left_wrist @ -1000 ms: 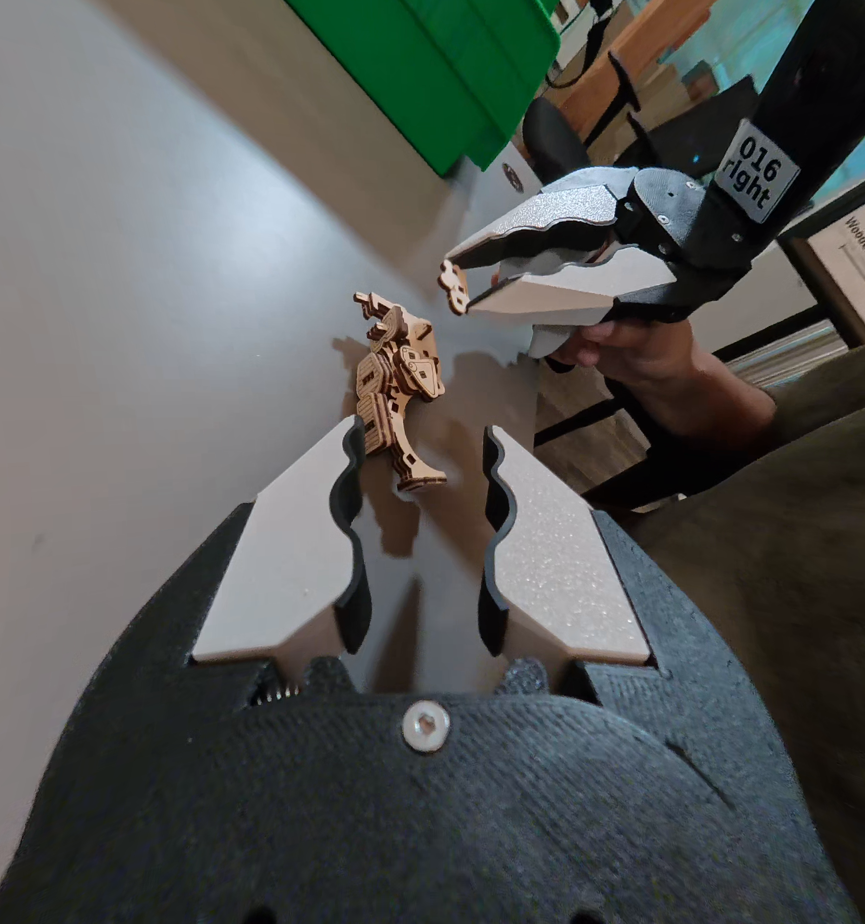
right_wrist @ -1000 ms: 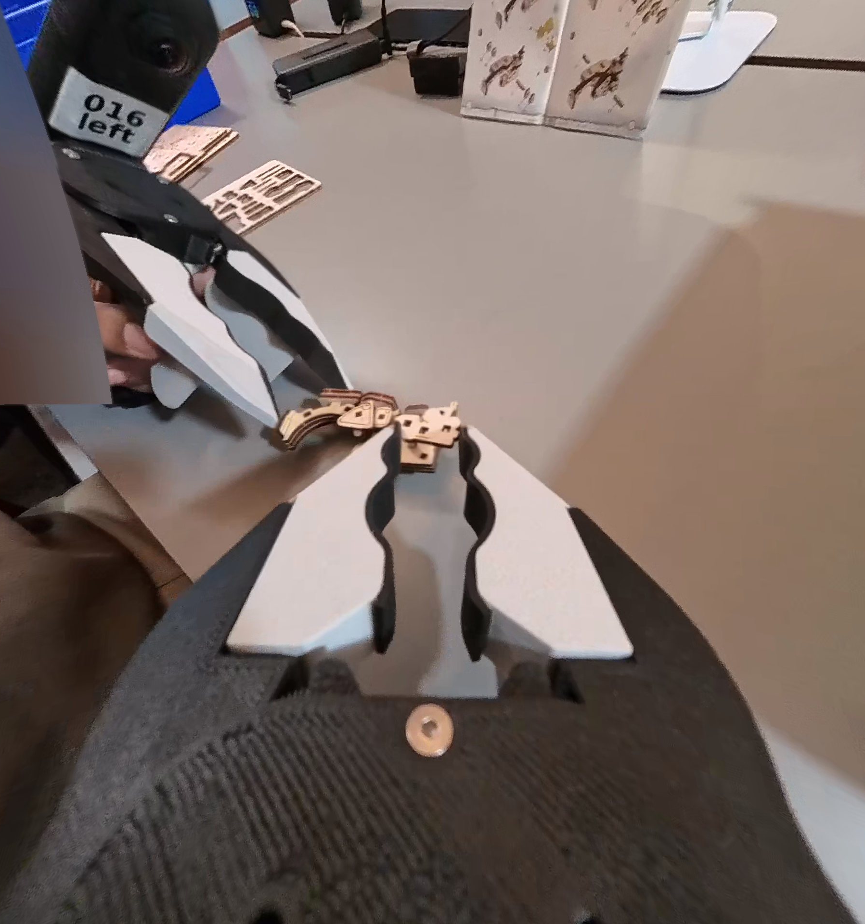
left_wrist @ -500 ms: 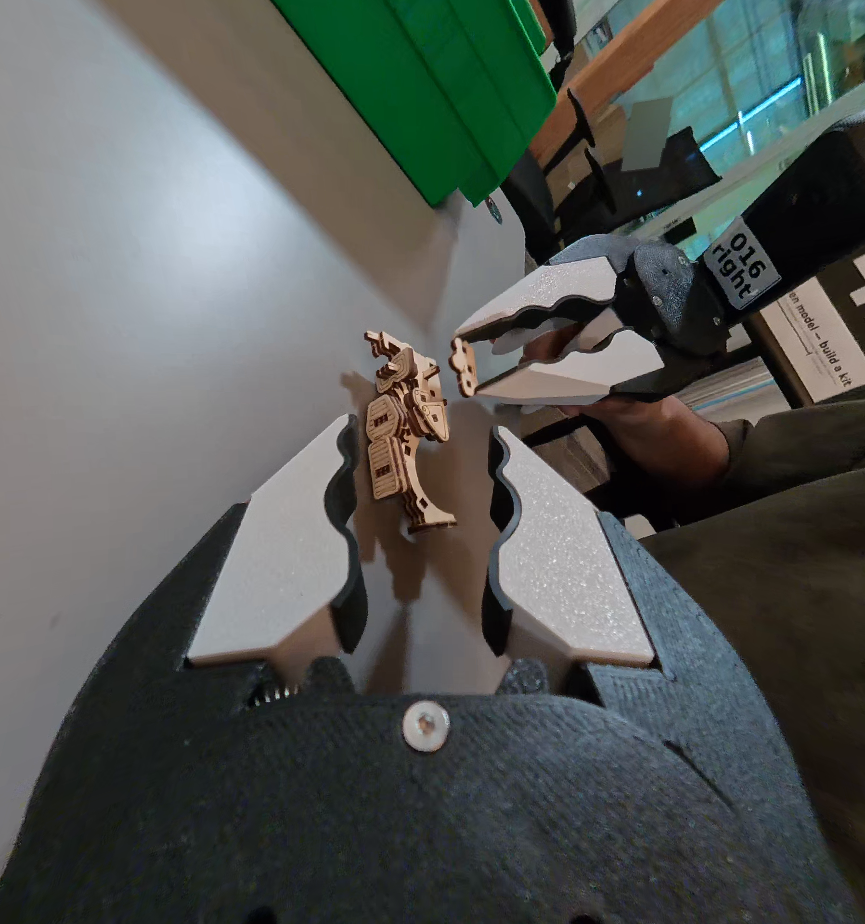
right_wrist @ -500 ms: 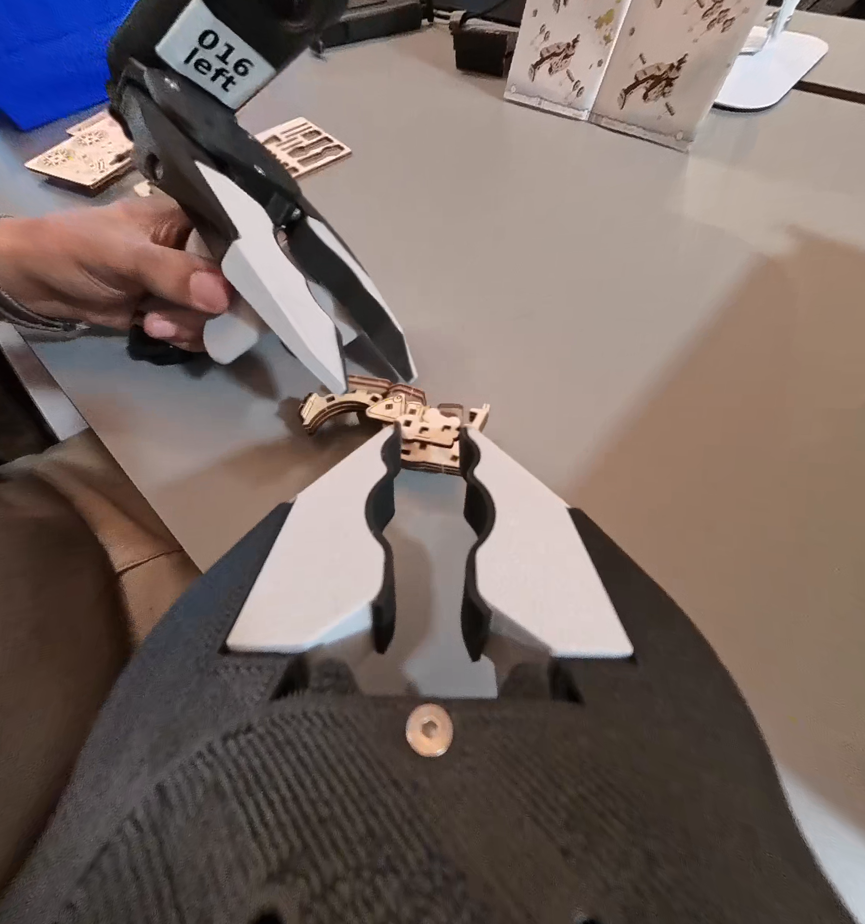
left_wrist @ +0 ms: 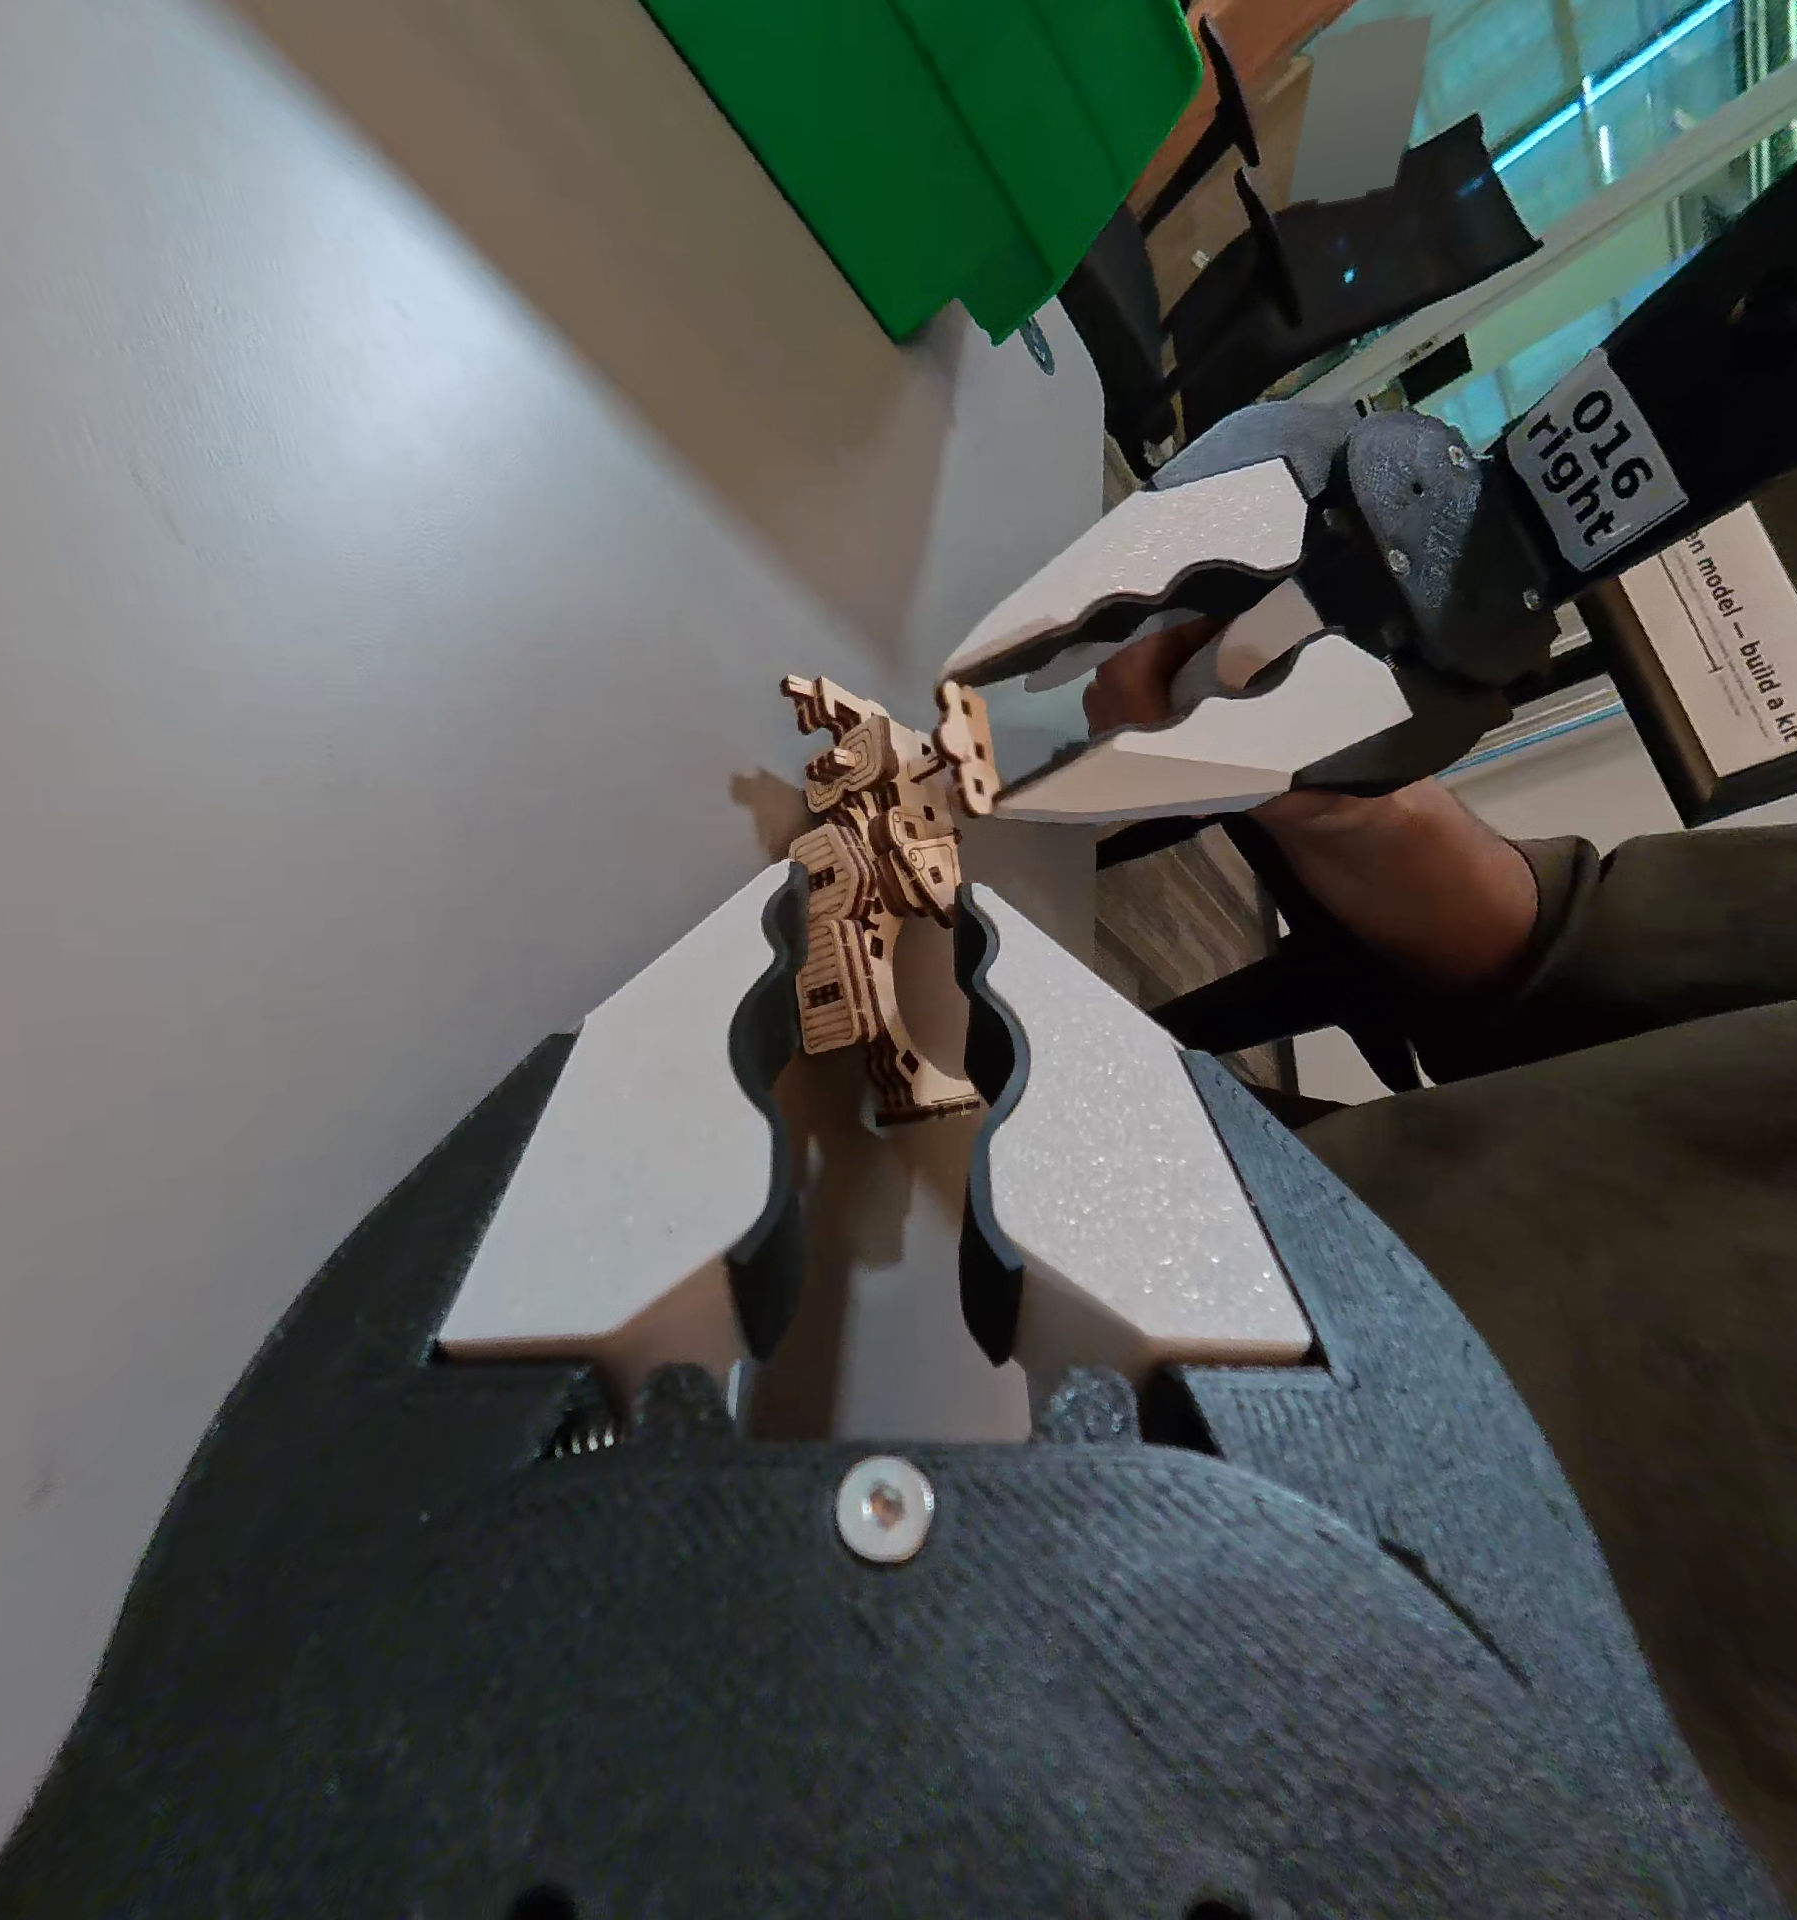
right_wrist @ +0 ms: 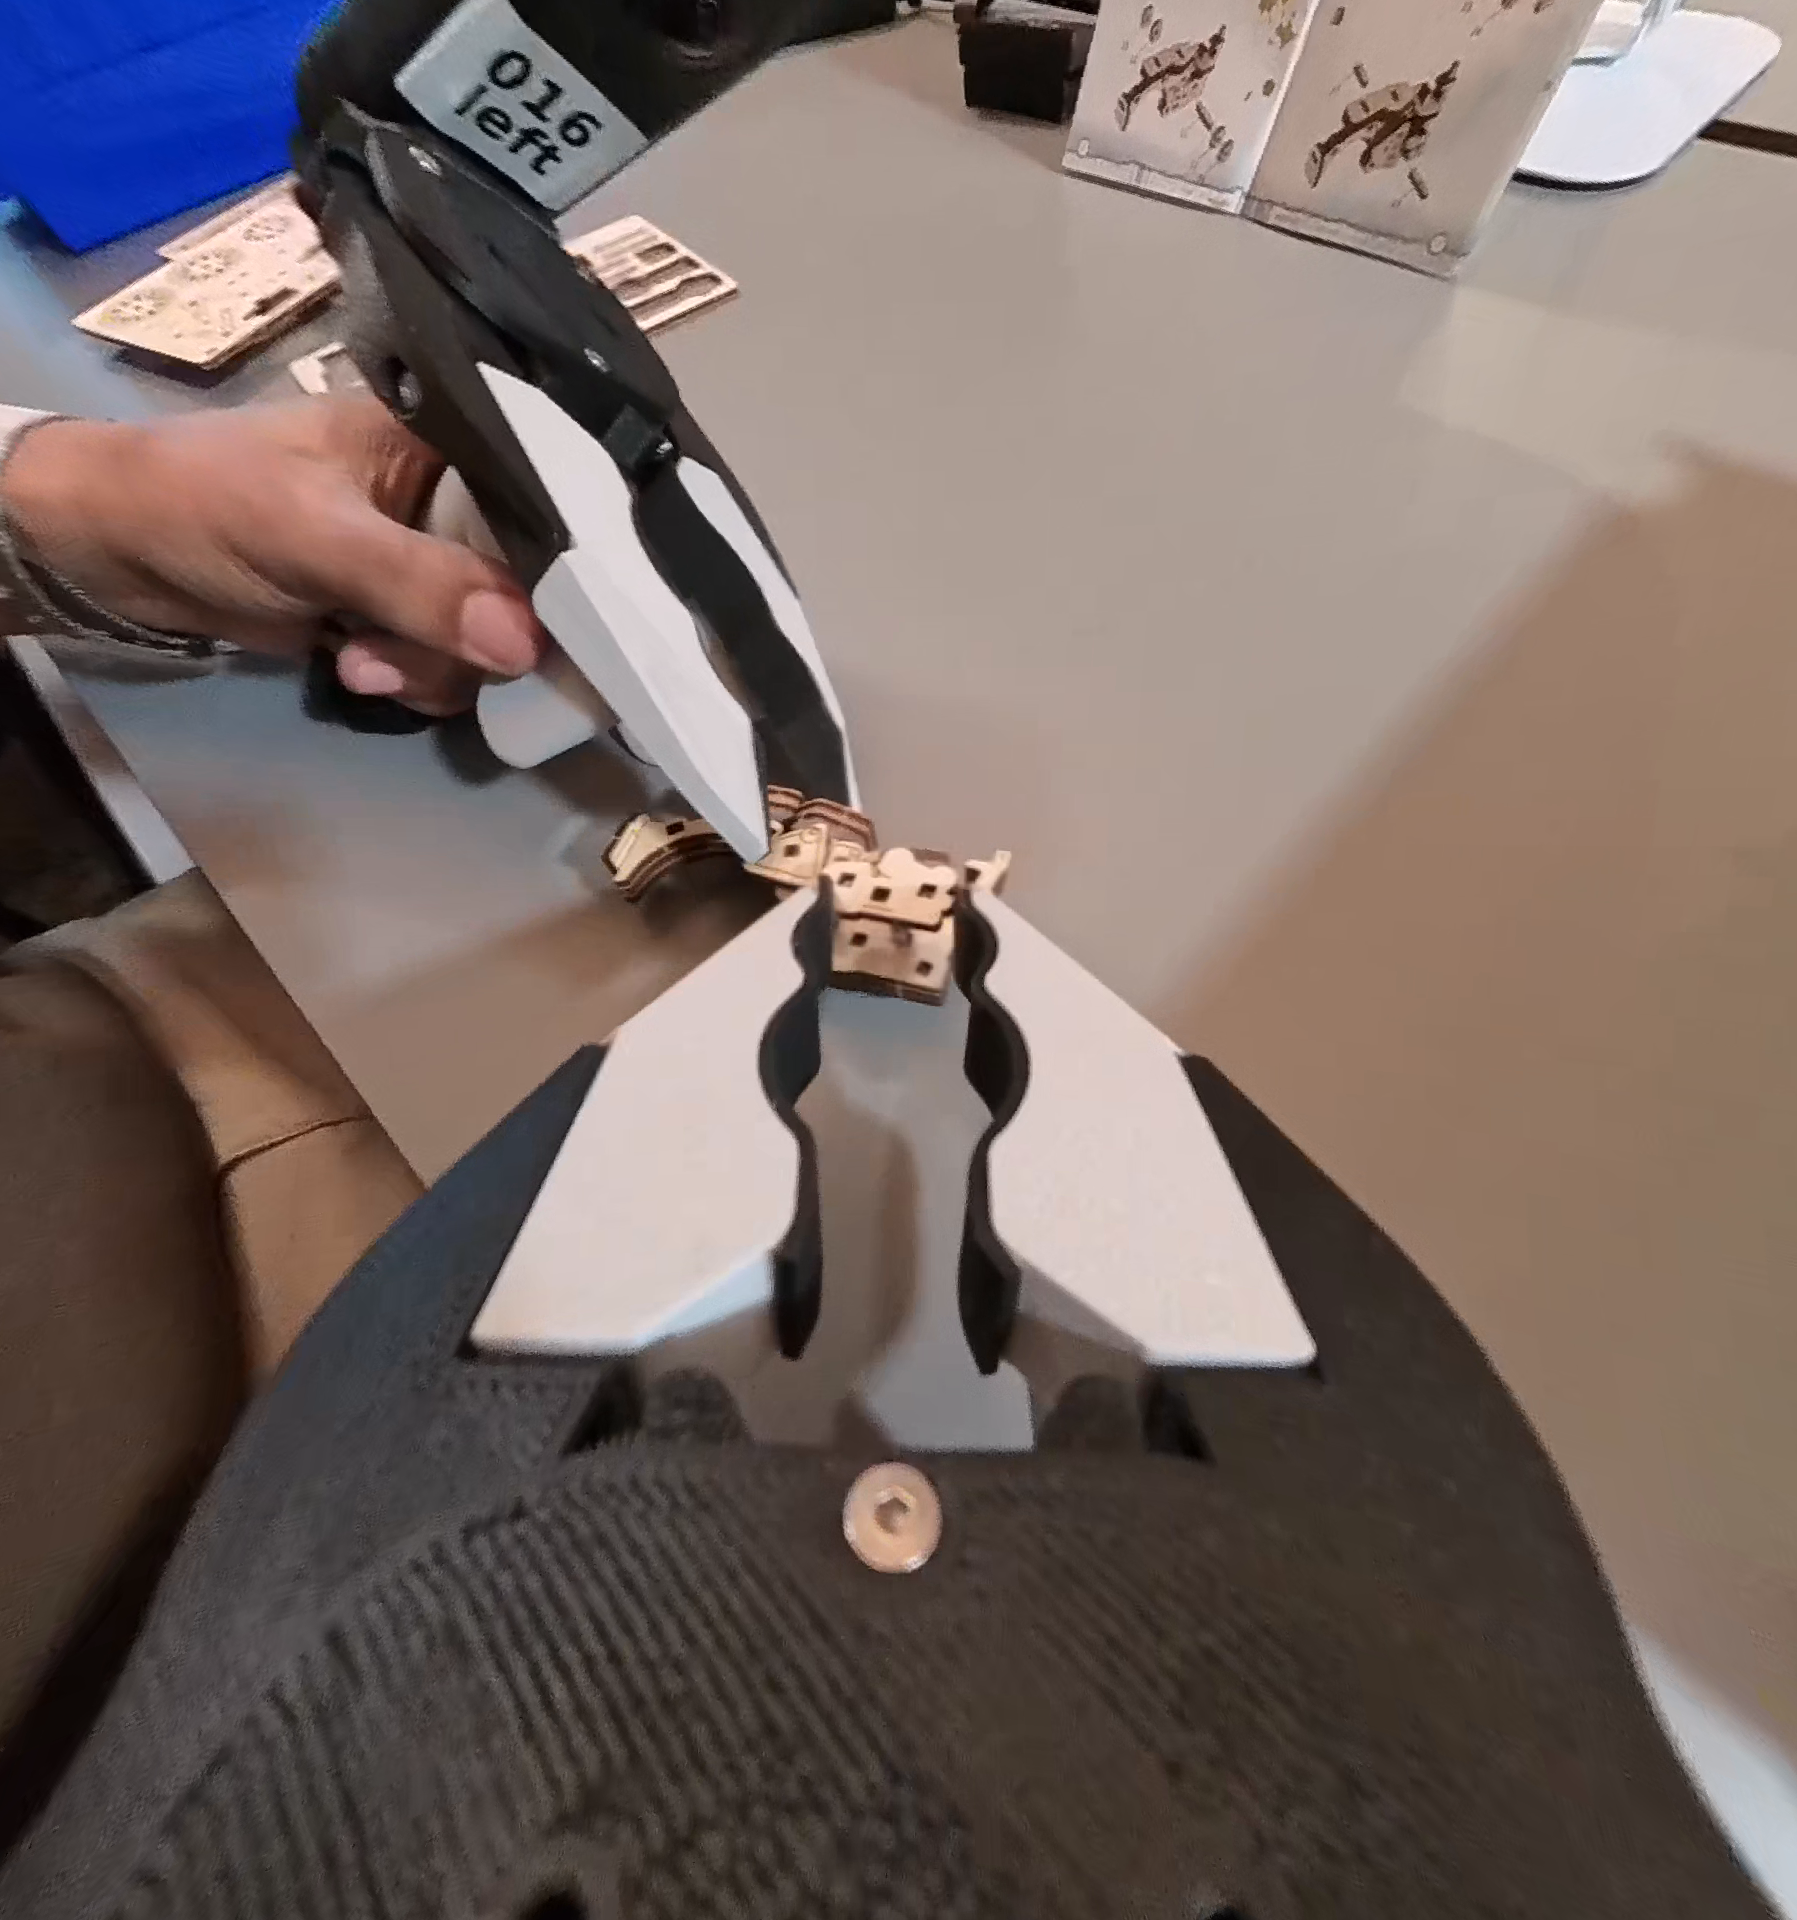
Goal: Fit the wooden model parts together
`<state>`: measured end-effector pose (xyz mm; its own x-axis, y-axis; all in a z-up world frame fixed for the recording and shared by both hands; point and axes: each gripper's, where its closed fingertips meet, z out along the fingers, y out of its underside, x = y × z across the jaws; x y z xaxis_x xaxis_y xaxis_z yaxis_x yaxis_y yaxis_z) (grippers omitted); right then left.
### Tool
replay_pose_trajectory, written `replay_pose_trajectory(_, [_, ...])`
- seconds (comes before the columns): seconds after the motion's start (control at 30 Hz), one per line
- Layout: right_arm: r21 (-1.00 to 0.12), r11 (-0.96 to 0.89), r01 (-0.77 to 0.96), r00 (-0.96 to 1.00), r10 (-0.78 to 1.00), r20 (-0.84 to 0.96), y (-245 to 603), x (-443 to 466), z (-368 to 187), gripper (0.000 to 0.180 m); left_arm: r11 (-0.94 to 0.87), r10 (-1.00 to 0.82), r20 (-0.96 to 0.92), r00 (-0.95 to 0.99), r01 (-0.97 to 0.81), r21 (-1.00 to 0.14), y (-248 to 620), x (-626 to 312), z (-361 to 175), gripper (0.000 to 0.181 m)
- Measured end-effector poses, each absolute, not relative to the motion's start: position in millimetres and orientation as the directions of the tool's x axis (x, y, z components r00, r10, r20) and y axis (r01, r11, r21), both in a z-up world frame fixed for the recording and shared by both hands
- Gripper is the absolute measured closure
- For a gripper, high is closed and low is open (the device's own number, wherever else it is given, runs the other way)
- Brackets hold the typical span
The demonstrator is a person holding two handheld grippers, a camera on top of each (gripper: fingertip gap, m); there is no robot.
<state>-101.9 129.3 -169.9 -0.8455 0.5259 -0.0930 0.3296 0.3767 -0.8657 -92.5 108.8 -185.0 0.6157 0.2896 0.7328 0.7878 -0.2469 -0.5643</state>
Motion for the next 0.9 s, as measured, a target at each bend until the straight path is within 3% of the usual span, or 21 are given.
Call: replay_pose_trajectory(0.9, [-0.849, 0.441, 0.289, -0.868, 0.495, -0.038, 126.6, -97.4, -176.1, 0.158, -0.242, 0.282, 0.746, 0.603, 0.797, -0.553, 109.2, -93.0, -185.0, 0.157])
